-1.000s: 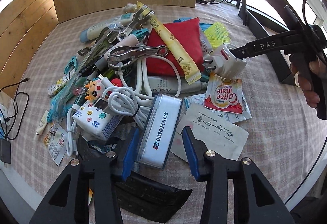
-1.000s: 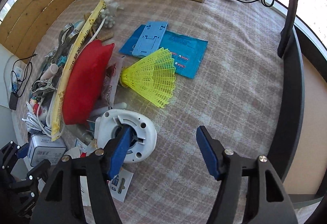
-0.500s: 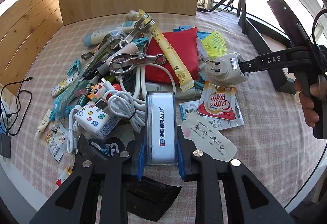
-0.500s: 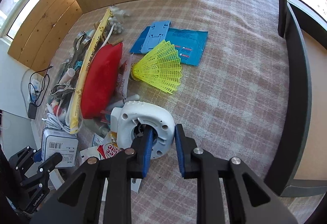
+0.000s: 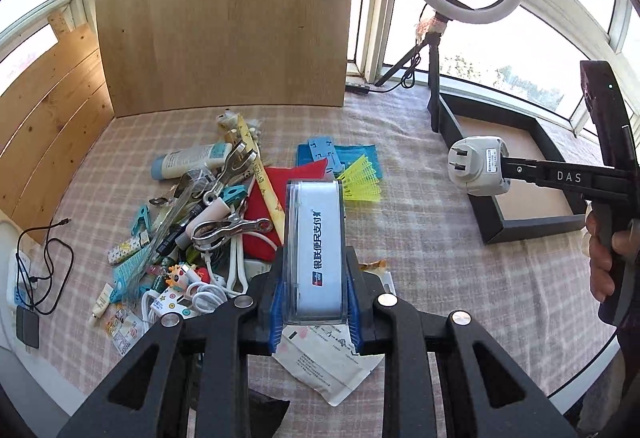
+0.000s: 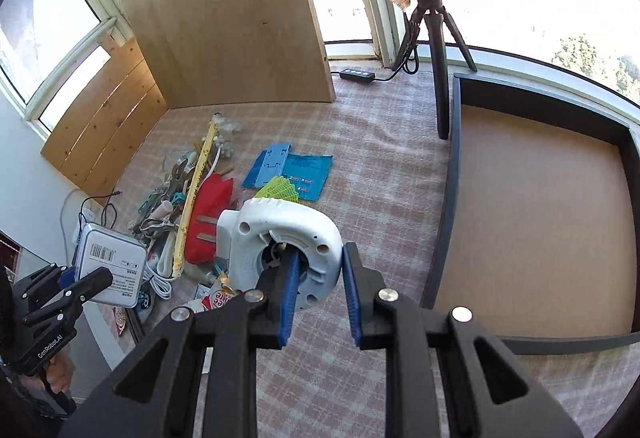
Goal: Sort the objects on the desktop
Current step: 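Carry both items over the black tray and open both tools to drop them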
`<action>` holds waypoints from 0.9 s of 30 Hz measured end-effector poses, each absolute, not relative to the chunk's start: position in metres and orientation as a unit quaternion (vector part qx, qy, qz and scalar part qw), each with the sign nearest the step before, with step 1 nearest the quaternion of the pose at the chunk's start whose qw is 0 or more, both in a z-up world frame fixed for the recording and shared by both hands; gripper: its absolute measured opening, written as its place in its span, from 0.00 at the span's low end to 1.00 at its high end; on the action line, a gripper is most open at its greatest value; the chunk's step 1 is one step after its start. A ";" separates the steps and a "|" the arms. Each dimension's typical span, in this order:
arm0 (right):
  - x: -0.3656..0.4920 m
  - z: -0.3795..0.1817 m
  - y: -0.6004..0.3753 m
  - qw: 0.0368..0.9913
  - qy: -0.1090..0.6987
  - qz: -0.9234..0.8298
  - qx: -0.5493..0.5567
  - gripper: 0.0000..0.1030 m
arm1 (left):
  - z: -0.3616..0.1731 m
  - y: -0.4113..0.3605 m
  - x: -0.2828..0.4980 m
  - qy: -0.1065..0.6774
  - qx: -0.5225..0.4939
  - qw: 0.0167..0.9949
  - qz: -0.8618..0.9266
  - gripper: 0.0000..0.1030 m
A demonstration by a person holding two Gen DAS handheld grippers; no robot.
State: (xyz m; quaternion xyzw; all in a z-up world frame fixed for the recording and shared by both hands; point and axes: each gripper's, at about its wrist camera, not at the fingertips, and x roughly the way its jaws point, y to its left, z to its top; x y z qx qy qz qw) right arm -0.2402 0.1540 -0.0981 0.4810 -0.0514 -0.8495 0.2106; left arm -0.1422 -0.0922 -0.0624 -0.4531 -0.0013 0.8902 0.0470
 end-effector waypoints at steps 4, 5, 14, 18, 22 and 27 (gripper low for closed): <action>-0.225 -0.074 0.207 0.174 -0.062 -0.871 0.455 0.20 | -0.046 -0.050 -0.157 0.008 -0.434 0.080 0.897 0.23; -0.221 -0.070 0.221 0.163 -0.061 -0.876 0.450 0.20 | -0.043 -0.038 -0.161 0.010 -0.430 0.089 0.898 0.23; -0.206 -0.086 0.340 0.039 -0.058 -0.885 0.460 0.20 | -0.056 0.090 -0.198 0.036 -0.426 0.176 0.887 0.23; -0.207 -0.101 0.377 0.002 -0.063 -0.881 0.468 0.20 | -0.069 0.137 -0.210 0.045 -0.437 0.202 0.876 0.23; -0.212 -0.112 0.407 -0.025 -0.072 -0.878 0.473 0.20 | -0.078 0.168 -0.222 0.063 -0.443 0.209 0.870 0.23; -0.222 -0.113 0.431 -0.052 -0.088 -0.881 0.462 0.22 | -0.079 0.189 -0.241 0.075 -0.438 0.194 0.875 0.25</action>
